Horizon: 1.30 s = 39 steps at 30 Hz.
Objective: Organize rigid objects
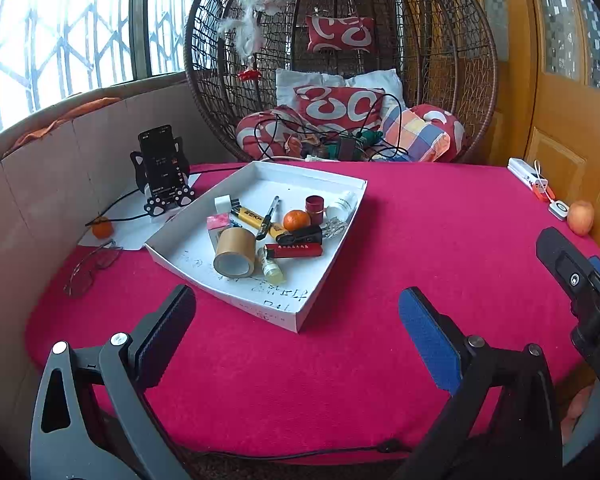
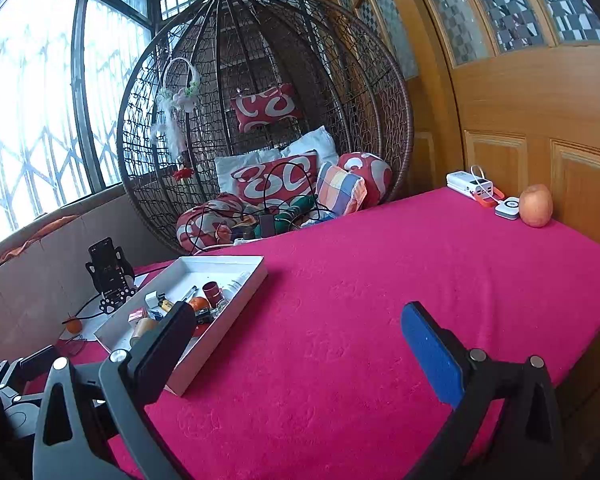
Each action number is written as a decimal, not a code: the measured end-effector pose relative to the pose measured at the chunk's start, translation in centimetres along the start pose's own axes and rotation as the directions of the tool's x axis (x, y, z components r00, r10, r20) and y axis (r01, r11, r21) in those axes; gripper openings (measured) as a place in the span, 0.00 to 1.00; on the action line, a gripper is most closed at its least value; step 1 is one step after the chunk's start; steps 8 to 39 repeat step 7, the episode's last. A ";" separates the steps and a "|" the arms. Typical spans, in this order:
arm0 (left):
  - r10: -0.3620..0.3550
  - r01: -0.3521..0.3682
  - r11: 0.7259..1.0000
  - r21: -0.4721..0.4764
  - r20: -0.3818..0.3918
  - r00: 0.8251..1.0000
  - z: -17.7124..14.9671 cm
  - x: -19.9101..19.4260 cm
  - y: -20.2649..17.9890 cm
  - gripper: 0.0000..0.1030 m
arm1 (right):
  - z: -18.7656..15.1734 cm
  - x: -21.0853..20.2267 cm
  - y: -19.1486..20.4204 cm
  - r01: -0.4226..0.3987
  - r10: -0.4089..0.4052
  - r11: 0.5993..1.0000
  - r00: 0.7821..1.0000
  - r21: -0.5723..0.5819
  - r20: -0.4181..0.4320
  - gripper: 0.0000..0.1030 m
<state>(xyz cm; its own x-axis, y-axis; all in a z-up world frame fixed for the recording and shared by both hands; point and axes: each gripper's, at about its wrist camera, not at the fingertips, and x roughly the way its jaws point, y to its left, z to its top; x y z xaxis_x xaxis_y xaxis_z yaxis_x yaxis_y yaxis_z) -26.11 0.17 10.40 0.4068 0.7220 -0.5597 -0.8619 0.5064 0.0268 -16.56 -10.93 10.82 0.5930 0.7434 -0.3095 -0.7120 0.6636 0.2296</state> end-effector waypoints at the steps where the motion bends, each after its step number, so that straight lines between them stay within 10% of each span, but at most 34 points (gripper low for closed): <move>1: -0.002 0.002 1.000 -0.001 0.002 1.000 0.0 0.0 0.0 0.99 | 0.0 0.0 -0.1 -0.001 0.001 1.000 1.000 0.001 0.000 1.00; 39: -0.012 0.012 1.000 0.017 0.007 1.000 -0.1 0.0 -0.3 0.99 | -0.2 0.1 0.2 0.005 -0.005 1.000 1.000 -0.005 -0.009 1.00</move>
